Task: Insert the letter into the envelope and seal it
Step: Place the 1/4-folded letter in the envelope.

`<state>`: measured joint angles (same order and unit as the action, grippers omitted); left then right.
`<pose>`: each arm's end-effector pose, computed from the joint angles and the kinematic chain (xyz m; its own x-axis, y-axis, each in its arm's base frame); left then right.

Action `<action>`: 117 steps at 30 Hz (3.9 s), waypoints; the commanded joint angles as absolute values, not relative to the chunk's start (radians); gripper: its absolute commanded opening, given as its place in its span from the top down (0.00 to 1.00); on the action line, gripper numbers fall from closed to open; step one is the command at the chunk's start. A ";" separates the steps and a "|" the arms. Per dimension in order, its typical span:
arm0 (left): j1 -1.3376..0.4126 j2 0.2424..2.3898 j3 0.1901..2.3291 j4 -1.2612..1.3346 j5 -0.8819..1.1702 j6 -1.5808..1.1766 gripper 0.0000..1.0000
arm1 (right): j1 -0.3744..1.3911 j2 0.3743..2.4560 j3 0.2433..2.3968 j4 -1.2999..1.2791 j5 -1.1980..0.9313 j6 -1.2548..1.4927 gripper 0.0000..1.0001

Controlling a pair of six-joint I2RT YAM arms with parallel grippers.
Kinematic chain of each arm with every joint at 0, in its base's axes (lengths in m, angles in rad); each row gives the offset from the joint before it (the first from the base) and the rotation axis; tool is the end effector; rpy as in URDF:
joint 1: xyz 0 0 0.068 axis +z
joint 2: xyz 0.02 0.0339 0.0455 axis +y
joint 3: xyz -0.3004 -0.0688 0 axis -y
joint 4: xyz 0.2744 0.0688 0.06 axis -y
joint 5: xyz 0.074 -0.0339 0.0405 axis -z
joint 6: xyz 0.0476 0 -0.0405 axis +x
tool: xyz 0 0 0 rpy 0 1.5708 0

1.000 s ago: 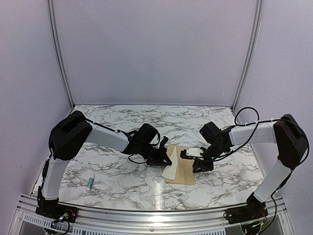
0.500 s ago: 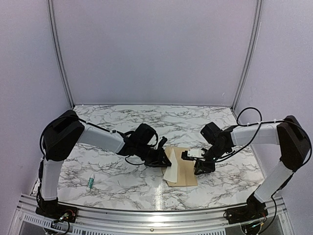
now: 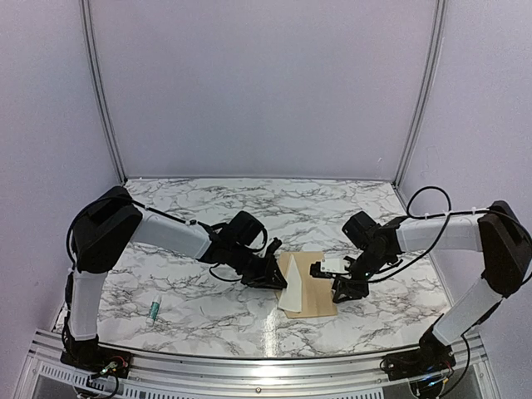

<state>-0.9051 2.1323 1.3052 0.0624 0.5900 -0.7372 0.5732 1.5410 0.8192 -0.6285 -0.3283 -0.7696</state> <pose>0.2829 -0.4032 0.1278 -0.9225 0.2704 -0.2753 0.3800 0.5122 -0.7702 0.2292 0.1662 0.1613 -0.1903 -0.9069 -0.3760 -0.9817 0.1755 0.0738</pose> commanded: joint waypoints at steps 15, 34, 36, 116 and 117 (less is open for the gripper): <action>-0.890 2.176 1.378 0.002 0.617 -0.773 0.84 | 0.606 1.572 0.802 -0.618 -0.400 -0.766 0.59; -0.885 2.208 1.471 -0.058 0.618 -0.714 0.86 | 0.607 1.576 0.792 -0.610 -0.413 -0.747 0.58; -0.884 2.215 1.472 -0.060 0.614 -0.722 0.84 | 0.606 1.577 0.794 -0.609 -0.413 -0.747 0.58; -0.873 2.142 1.261 0.295 0.585 -0.932 1.00 | 0.571 1.513 0.845 -0.702 -0.470 -0.835 0.66; -0.871 2.143 1.261 0.294 0.590 -0.929 1.00 | 0.540 1.523 0.885 -0.714 -0.493 -0.842 0.66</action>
